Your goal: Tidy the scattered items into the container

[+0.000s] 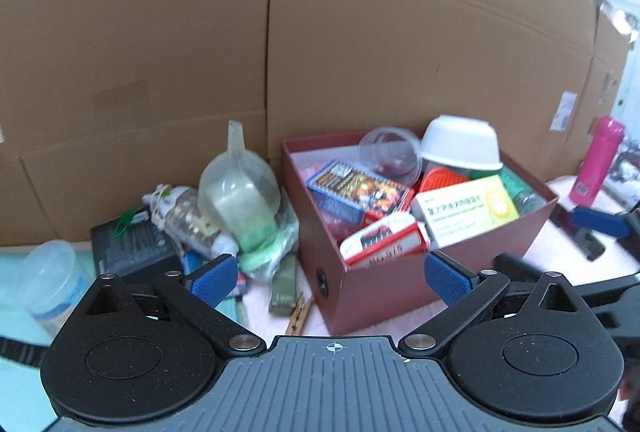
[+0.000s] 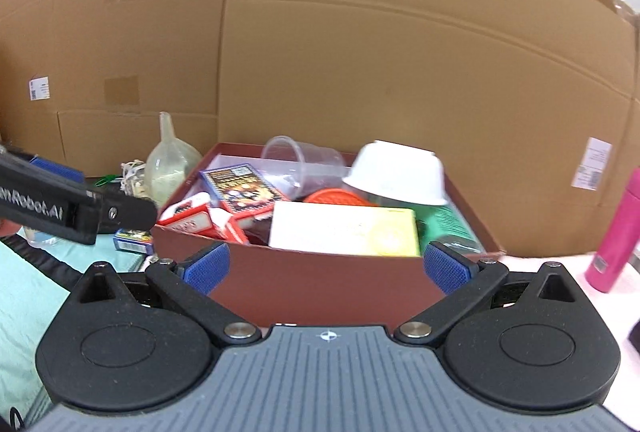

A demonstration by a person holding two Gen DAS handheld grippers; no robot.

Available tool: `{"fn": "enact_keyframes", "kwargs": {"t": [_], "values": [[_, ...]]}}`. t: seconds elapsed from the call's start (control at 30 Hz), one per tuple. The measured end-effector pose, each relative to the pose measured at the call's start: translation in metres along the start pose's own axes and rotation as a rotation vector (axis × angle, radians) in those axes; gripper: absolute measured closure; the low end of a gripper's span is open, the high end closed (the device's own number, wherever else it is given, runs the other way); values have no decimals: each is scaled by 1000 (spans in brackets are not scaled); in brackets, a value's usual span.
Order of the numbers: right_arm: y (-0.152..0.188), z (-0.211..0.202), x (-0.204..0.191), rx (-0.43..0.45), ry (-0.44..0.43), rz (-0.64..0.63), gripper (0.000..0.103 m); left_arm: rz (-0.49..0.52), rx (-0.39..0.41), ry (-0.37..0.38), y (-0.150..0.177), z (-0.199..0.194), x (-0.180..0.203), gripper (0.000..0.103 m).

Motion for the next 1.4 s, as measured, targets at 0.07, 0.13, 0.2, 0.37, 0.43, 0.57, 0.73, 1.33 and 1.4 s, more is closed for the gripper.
{"fn": "enact_keyframes", "kwargs": {"t": [0.07,0.13,0.2,0.37,0.43,0.57,0.73,1.33,1.4], "values": [[2,-9,6,6,11,7,0,-6,-16,-10,6,-1,6,0],[4,-16,11,11,16,13,0,-11,-34,-4,11,-2,11,0],[7,-23,13,15,14,15,0,-6,-41,-7,16,-5,16,0],[12,-39,16,27,14,5,0,11,-40,-21,24,-17,24,0],[13,-45,16,27,11,3,0,12,-40,-28,27,-22,26,0],[16,-55,16,29,14,-8,0,17,-38,-35,31,-32,31,0],[17,-69,16,35,15,-22,0,25,-37,-35,35,-40,37,0],[22,-79,15,16,28,-50,0,41,-54,-24,43,-42,42,0],[22,-78,15,13,27,-46,0,38,-53,-24,43,-41,41,0]]}}
Point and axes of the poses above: each gripper's, at about its wrist camera, not at the fingertips, and z roughly the way its jaws point, x to its right, y to its underside, the point moved 8 cm from there along z, roughly the way its jaws point, and after that the axes turned 1 degree about -x, right-handed, at the moved point
